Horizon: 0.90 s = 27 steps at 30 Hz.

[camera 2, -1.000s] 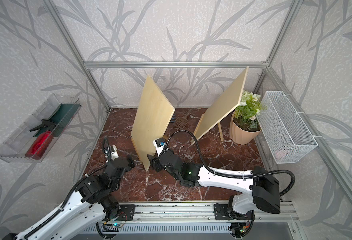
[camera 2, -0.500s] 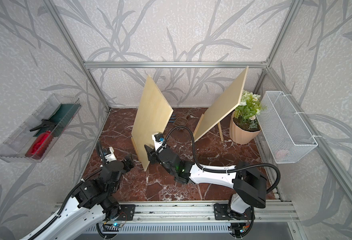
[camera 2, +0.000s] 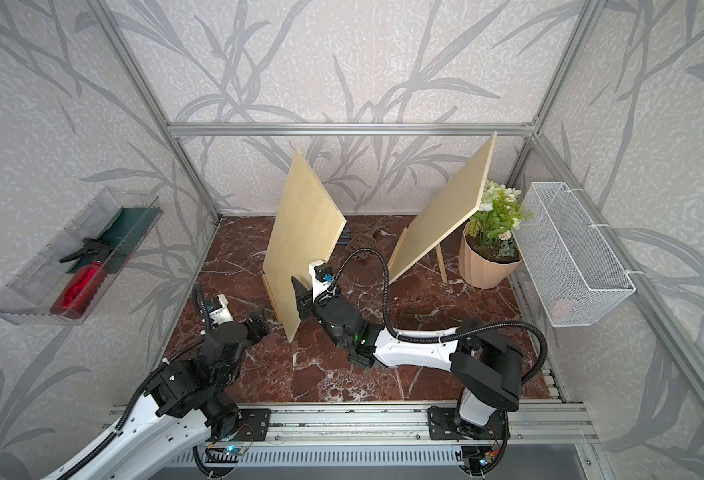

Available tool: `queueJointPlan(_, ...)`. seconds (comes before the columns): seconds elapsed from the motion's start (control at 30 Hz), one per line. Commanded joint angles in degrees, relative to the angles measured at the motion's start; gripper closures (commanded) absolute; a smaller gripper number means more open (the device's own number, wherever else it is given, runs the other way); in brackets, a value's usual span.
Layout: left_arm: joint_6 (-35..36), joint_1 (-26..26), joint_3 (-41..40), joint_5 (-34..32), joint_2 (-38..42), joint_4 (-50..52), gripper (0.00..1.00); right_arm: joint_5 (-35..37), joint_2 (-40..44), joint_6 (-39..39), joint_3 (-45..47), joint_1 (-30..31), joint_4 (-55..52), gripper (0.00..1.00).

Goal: Disassemble the easel
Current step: Pick up the drawing board from the easel.

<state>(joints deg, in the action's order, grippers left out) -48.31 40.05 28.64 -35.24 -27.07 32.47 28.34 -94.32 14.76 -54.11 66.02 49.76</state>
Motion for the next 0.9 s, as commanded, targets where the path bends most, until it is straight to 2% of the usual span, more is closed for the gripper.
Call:
queueJointPlan(0.0,-1.8,-0.3,-0.9,-1.0,0.5,-0.3,0.13,0.1,-1.3,-2.0,0.1,-0.4,8.2,0.6)
queueJointPlan(0.13,-1.8,-0.3,-1.0,-0.9,0.4,-0.6,0.13,-1.0,-2.4,-3.2,0.1,-0.8,10.7,0.68)
queueJointPlan(0.33,-1.8,-0.4,-1.1,-0.8,0.5,-0.7,0.13,-1.3,-2.9,-4.3,-0.5,-1.2,11.6,0.85)
queueJointPlan(0.43,-1.7,-0.3,-1.2,-0.7,0.5,-0.7,0.13,-1.5,-2.7,-4.7,-0.7,-1.5,11.7,0.99)
queueJointPlan(0.7,-1.6,-0.4,-1.3,-0.6,0.3,-1.0,0.13,-1.7,-2.5,-5.5,-2.5,-1.9,11.3,1.0)
queueJointPlan(0.87,-1.7,-0.3,-1.2,-0.7,-0.3,-1.0,0.13,-3.6,-1.6,-1.4,-4.0,-3.4,10.0,1.0)
